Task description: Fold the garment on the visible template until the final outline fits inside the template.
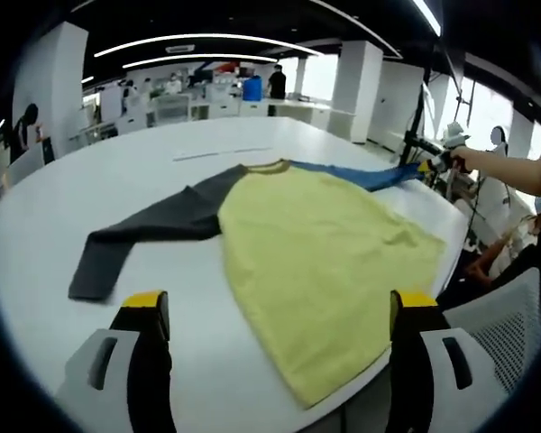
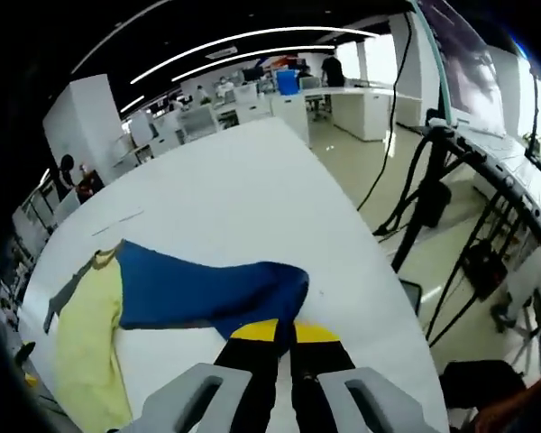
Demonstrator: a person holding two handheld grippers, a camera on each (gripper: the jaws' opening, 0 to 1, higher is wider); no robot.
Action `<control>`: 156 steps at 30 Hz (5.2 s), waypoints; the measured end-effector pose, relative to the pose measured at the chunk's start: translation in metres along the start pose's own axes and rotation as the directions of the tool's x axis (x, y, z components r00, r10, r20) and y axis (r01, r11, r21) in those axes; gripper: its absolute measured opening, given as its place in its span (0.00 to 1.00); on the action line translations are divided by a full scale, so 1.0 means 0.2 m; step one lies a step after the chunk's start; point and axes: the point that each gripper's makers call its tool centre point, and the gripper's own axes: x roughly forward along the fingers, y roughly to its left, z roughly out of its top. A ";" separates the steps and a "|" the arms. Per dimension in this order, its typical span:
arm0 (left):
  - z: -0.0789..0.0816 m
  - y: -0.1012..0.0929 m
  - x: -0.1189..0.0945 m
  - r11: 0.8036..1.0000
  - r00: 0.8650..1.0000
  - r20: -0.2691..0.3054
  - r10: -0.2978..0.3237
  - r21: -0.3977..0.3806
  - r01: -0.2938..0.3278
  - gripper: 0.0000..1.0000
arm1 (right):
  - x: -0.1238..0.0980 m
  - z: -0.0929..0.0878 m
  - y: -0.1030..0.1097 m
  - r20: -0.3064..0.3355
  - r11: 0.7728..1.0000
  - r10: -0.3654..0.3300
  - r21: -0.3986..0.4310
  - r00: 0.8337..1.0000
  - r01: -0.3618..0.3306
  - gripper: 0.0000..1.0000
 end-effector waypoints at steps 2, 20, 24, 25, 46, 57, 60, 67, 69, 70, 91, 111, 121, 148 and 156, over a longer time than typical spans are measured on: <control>-0.01 0.00 0.00 1.000 1.000 -0.006 -0.003 0.008 0.003 0.99 | 0.04 0.00 -0.07 -0.016 1.000 -0.004 0.003 1.000 0.004 0.00; 0.03 -0.07 0.01 0.995 0.999 -0.001 -0.052 0.086 0.052 0.99 | 0.15 -0.04 -0.21 -0.139 0.999 -0.043 -0.034 0.989 0.039 0.00; 0.03 -0.06 0.00 0.996 0.999 0.001 -0.044 0.079 0.044 0.99 | 0.17 0.00 -0.24 -0.135 0.999 -0.035 -0.037 0.990 0.031 0.00; 0.03 -0.06 0.00 0.996 0.999 0.002 -0.044 0.076 0.043 0.99 | 0.17 0.00 -0.24 -0.137 0.999 -0.033 -0.032 0.990 0.029 0.00; 0.05 -0.06 -0.02 0.994 1.000 0.015 -0.024 0.107 0.022 0.99 | 0.13 0.12 0.06 -0.086 0.997 0.077 0.001 0.993 -0.077 0.00; 0.05 -0.04 -0.03 0.995 1.000 0.024 -0.013 0.104 0.011 0.99 | 0.13 0.16 0.35 -0.045 0.981 0.182 -0.056 0.982 -0.184 0.00; 0.04 -0.04 -0.03 0.994 1.000 0.023 -0.011 0.105 0.009 0.99 | 0.14 0.17 0.41 -0.042 0.976 0.204 -0.072 0.978 -0.206 0.00; 0.05 -0.04 -0.05 0.995 0.999 0.034 -0.007 0.102 0.004 0.99 | 0.14 0.19 0.59 -0.038 0.960 0.254 -0.113 0.967 -0.256 0.00; 0.05 -0.04 -0.05 0.995 0.999 0.036 -0.008 0.102 0.004 0.99 | 0.13 0.19 0.64 -0.034 0.954 0.270 -0.125 0.962 -0.272 0.00; 0.05 -0.04 -0.05 0.995 0.999 0.036 -0.007 0.101 0.004 0.99 | 0.13 0.19 0.67 -0.033 0.951 0.277 -0.132 0.960 -0.279 0.00; 0.03 -0.03 -0.05 0.994 0.999 0.035 -0.006 0.110 0.002 0.97 | 0.14 0.19 1.03 -0.004 0.918 0.358 -0.181 0.934 -0.353 0.00; 0.00 -0.01 -0.05 0.996 1.000 0.031 -0.002 0.089 -0.001 0.96 | 0.21 0.03 1.46 -0.097 0.850 0.445 -0.268 0.890 -0.454 0.00; 0.00 -0.03 -0.05 0.996 1.000 0.026 -0.014 0.086 0.012 0.95 | 0.24 -0.03 1.63 -0.148 0.815 0.479 -0.292 0.865 -0.501 0.00; 0.00 -0.02 -0.06 0.996 1.000 0.024 -0.001 0.087 -0.001 0.94 | 0.30 0.00 1.97 -0.189 0.740 0.530 -0.372 0.827 -0.560 0.00; -0.01 -0.02 -0.07 0.996 1.000 0.025 0.003 0.090 -0.005 0.94 | 0.31 0.00 2.12 -0.224 0.705 0.551 -0.390 0.804 -0.592 0.00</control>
